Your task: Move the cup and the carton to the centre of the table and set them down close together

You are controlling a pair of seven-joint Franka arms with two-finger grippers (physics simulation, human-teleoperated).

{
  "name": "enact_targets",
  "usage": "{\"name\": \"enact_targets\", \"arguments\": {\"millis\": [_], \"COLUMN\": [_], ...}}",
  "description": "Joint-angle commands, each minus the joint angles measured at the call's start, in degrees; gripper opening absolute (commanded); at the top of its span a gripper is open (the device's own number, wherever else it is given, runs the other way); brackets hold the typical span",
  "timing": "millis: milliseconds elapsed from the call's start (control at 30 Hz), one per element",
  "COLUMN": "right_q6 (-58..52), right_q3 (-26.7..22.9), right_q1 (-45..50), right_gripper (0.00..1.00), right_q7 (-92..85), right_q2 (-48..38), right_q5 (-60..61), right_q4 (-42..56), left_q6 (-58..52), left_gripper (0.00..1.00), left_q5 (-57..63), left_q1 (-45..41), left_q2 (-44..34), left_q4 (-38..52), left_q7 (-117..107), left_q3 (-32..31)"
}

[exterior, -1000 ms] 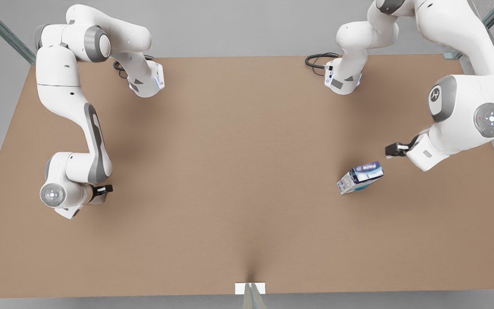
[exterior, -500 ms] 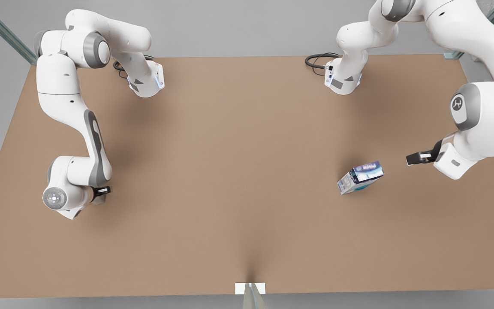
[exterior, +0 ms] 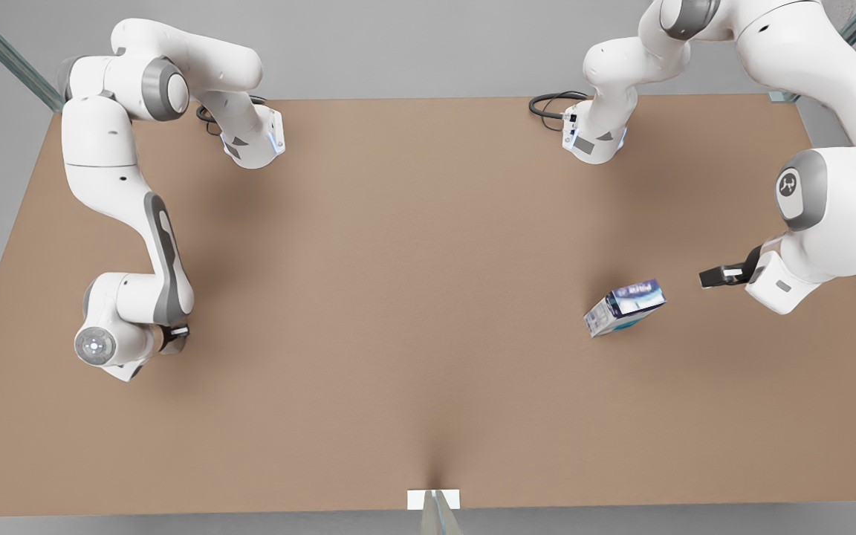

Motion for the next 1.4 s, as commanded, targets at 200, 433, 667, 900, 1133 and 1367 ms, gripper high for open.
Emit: {"name": "enact_targets", "arguments": {"millis": [200, 433, 667, 900, 1133, 1367], "right_q6": [-0.9, -2.5, -3.6, -1.3, 4.6, 6.6], "right_q3": [1.8, 3.9, 6.8, -4.0, -6.0, -6.0], "right_q1": [-1.1, -0.3, 16.8, 39.4, 46.4, 46.4], "right_gripper": [0.23, 0.24, 0.25, 0.27, 0.60, 1.00], "right_q7": [0.3, 0.2, 1.1, 8.6, 17.9, 17.2], "right_q2": [0.0, -0.7, 5.2, 18.2, 25.6, 26.1], "right_q5": [0.1, 0.5, 7.0, 18.0, 20.5, 20.5], "right_q4": [1.0, 3.3, 16.4, 37.1, 45.5, 45.5], "left_q6": [0.1, 0.0, 0.1, 8.9, 17.3, 24.2], "left_gripper": [1.00, 1.00, 1.00, 1.00, 1.00, 1.00], "left_q5": [-0.1, 0.0, 0.1, 8.0, 4.4, 2.6], "left_q1": [-0.1, -0.1, -0.2, -6.4, -5.2, -5.5], "left_q2": [0.3, 0.3, 0.3, 4.2, 4.7, -6.1], "left_q4": [0.2, 0.3, 0.5, 0.8, -1.8, -18.0], "left_q7": [0.0, 0.0, 0.9, 38.7, 76.6, 76.0], "left_q3": [0.0, 0.0, -0.4, -2.3, -2.6, -3.4]}}
